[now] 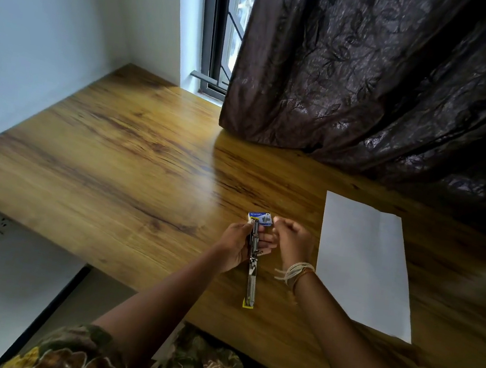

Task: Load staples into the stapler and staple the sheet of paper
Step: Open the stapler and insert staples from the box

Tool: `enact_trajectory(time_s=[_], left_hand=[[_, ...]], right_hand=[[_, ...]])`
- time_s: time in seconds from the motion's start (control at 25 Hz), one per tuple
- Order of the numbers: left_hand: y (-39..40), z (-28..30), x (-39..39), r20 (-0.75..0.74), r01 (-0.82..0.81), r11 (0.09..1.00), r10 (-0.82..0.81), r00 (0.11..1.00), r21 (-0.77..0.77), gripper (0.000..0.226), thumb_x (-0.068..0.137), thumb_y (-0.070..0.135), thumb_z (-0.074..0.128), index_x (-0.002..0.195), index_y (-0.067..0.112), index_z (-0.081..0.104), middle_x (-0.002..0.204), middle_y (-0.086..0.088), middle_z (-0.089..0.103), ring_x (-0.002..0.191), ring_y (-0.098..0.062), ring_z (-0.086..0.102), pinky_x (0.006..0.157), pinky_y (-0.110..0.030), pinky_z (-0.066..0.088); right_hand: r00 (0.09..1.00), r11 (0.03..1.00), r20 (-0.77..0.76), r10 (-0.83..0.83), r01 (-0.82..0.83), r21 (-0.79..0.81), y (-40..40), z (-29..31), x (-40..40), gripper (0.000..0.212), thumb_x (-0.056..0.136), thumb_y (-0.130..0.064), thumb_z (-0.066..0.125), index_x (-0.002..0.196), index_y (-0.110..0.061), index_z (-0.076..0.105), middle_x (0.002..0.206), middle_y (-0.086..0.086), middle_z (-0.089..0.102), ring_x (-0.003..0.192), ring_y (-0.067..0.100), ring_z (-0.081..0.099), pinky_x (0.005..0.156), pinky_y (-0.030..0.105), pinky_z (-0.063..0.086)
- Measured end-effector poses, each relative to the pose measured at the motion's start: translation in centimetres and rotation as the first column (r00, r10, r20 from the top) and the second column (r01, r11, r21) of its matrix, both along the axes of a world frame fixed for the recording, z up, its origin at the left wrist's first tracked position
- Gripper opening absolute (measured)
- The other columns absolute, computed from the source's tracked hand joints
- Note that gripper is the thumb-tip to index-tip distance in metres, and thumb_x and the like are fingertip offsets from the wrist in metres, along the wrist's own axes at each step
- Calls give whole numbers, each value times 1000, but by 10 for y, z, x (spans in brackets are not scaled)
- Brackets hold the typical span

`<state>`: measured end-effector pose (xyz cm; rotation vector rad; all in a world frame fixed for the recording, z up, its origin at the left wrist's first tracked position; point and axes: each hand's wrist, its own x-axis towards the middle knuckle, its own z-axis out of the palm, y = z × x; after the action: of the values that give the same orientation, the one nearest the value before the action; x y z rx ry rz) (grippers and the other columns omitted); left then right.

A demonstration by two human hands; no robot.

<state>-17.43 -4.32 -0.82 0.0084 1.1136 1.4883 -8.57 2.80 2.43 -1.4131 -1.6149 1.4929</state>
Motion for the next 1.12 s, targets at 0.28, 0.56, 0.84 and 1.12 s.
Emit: enact_trajectory(time_s=[0.28, 0.56, 0.84, 1.12], left_hand=[[9, 13, 0, -247, -33, 999, 31, 968, -1, 36, 104, 22, 38, 85, 1, 62, 76, -16, 68, 58, -20, 69, 64, -37, 61], [17, 21, 4, -863, -21, 949, -277, 424, -315, 27, 88, 41, 63, 73, 20, 71, 66, 3, 62, 68, -16, 60, 56, -25, 42], [17, 23, 0, -887, -9, 926, -359, 292, -377, 27, 73, 48, 76, 74, 21, 78, 64, 3, 65, 63, -10, 59, 52, -20, 37], [18, 17, 0, -781, -90, 897, -323, 535, -432, 45, 91, 33, 60, 51, 15, 51, 50, 2, 46, 49, -14, 45, 45, -22, 29]], right_hand=[[941, 799, -238, -242, 55, -598, 6, 17, -5, 23, 96, -9, 45, 86, 2, 63, 75, 12, 63, 67, 22, 61, 66, 33, 51], [932, 630, -305, -194, -120, -767, -2, 21, 2, 26, 98, -15, 43, 86, -2, 63, 75, 15, 66, 71, 27, 63, 56, 37, 58], [891, 557, -352, -286, -145, -818, -8, 8, 9, 24, 97, -12, 42, 91, 2, 61, 85, 19, 63, 82, 31, 60, 50, 44, 58], [936, 591, -289, -202, -119, -798, -7, 16, 1, 23, 96, -2, 38, 94, 6, 59, 86, 20, 60, 79, 31, 59, 70, 45, 55]])
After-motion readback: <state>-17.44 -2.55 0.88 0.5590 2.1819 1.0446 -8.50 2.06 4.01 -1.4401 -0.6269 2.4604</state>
